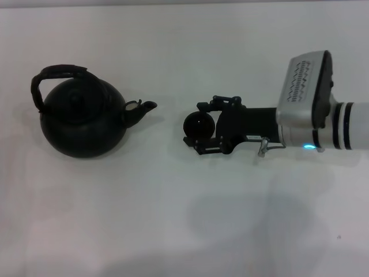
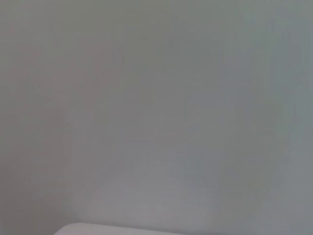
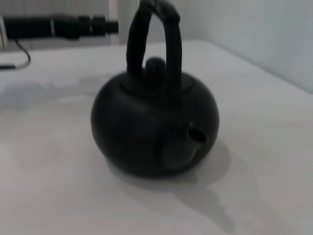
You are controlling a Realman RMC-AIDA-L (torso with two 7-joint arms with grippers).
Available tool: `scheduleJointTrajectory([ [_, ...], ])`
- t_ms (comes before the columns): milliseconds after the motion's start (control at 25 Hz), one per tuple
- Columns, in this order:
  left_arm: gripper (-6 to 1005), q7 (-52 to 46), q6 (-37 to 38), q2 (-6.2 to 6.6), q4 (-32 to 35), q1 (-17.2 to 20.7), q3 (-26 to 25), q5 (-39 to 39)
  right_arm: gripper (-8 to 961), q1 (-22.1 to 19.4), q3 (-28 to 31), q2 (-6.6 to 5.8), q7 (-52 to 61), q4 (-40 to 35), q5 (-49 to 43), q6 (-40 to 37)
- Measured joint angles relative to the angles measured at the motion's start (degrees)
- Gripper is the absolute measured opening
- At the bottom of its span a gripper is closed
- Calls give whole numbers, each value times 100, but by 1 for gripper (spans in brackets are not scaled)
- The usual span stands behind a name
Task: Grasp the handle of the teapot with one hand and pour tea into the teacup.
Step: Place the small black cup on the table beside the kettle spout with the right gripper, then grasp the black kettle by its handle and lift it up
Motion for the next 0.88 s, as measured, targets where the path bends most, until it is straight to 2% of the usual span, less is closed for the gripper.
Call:
scheduleJointTrajectory([
  [440, 710, -1, 141, 0, 0, 67, 0, 8, 864, -177, 954, -43, -44, 7, -9, 712],
  [880, 710, 42, 1133, 25, -8, 458, 18, 750, 865, -798, 2913, -185, -280, 3, -9, 1598],
])
